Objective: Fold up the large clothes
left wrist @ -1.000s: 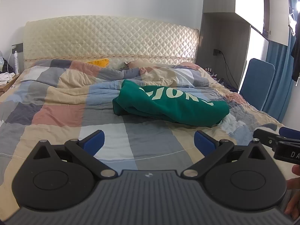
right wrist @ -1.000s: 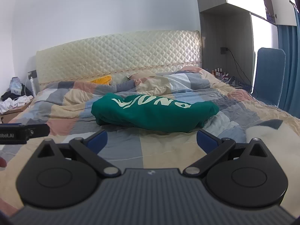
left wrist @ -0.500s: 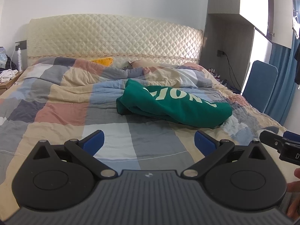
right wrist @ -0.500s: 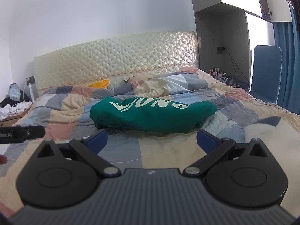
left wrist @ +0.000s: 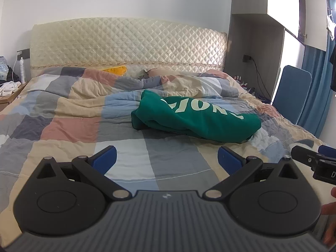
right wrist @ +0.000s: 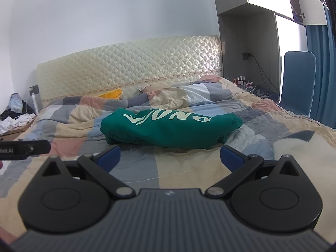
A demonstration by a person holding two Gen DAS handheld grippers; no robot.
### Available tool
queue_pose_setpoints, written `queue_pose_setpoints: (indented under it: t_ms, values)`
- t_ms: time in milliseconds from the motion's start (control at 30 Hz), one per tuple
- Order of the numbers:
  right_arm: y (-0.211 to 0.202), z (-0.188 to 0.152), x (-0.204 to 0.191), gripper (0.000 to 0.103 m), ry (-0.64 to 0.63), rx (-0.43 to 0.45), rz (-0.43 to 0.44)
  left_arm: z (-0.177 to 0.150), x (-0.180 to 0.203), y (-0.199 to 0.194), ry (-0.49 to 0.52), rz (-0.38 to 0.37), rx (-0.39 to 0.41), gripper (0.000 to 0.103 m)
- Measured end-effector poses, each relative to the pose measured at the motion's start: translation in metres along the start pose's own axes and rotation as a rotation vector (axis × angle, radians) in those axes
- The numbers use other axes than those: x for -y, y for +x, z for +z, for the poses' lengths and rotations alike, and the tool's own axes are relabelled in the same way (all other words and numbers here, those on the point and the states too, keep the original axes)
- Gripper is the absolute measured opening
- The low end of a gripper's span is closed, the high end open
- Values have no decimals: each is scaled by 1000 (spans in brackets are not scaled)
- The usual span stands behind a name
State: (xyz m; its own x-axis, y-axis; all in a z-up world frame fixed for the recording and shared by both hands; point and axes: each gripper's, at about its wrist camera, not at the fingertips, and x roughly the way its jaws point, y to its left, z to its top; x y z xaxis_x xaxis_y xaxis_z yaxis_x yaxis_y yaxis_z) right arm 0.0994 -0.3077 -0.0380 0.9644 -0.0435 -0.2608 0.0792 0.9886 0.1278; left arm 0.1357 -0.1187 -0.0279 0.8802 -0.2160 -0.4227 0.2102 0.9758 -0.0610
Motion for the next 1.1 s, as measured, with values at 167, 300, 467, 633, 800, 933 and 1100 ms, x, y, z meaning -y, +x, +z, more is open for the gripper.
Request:
queue_pose_setpoints:
  t_ms: [167,300,467,633,800,933,1100]
  values:
    - [0,-1,0,103,4,0,3,0,-1,1,-1,5,2,103]
    - [1,-1,0,103,4,0,4,1,-1,1,-3,2,-1,103]
    - [0,-1,-1,103,4,1,2,1,0,-1,4,13,10,103]
    - [0,-1,0,103,4,-1,3,0,2,-2,11,2,8,103]
    - [1,-1,0,103,18,-3,3,0,-2,-1,4,-12,4,103]
    - [2,-1,0,103,13,-3,3,1,-6,-4,-16,-12,13,103]
    - [1,-2,-1,103,11,0,0,4,-8,-5,-24,-9,14,103]
